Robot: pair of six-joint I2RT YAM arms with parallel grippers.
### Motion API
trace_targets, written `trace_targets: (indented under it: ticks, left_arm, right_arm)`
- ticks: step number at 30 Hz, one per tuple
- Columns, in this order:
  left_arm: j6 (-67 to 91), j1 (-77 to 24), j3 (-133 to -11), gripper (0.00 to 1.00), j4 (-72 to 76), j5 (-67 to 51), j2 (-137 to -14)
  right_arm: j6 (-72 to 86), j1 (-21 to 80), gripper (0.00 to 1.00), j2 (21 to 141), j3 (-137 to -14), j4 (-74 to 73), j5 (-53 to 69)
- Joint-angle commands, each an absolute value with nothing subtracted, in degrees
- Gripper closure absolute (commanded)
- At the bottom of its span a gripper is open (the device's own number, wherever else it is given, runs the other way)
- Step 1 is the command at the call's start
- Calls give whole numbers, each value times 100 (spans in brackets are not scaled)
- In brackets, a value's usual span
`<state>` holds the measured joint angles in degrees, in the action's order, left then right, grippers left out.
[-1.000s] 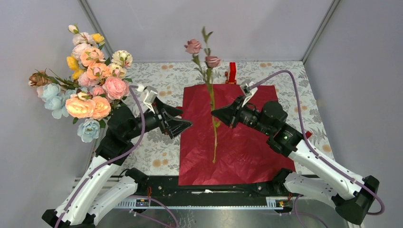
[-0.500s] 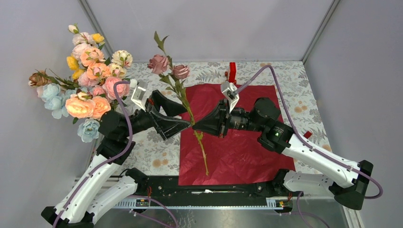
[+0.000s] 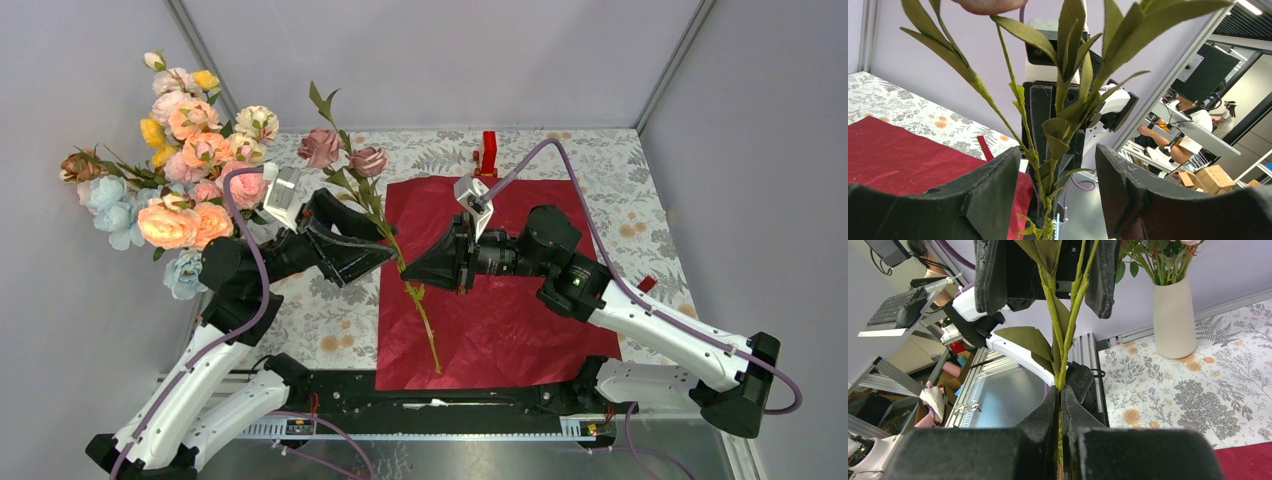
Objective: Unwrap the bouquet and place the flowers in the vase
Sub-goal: Pick up the fake flower from the wrapping paper.
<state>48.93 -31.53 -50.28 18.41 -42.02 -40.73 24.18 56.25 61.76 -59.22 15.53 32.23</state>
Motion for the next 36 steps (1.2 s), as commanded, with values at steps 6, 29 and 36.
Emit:
trace_targets:
  ticks: [6, 29, 36]
  left_arm:
    - [4968, -3185, -5269, 55, 2071, -4064, -4226]
    - [2549, -3190, -6249, 100, -696, -3574, -4353]
    - [384, -3190, -7059, 100, -2964, -2019, -4833]
  right_arm:
    - [2233, 5695, 100, 6117, -6198, 1538, 3294]
    - [1948, 5695, 48, 5596, -5761, 1100, 1840]
    - [1848, 5687, 19, 5324, -5617, 279, -9]
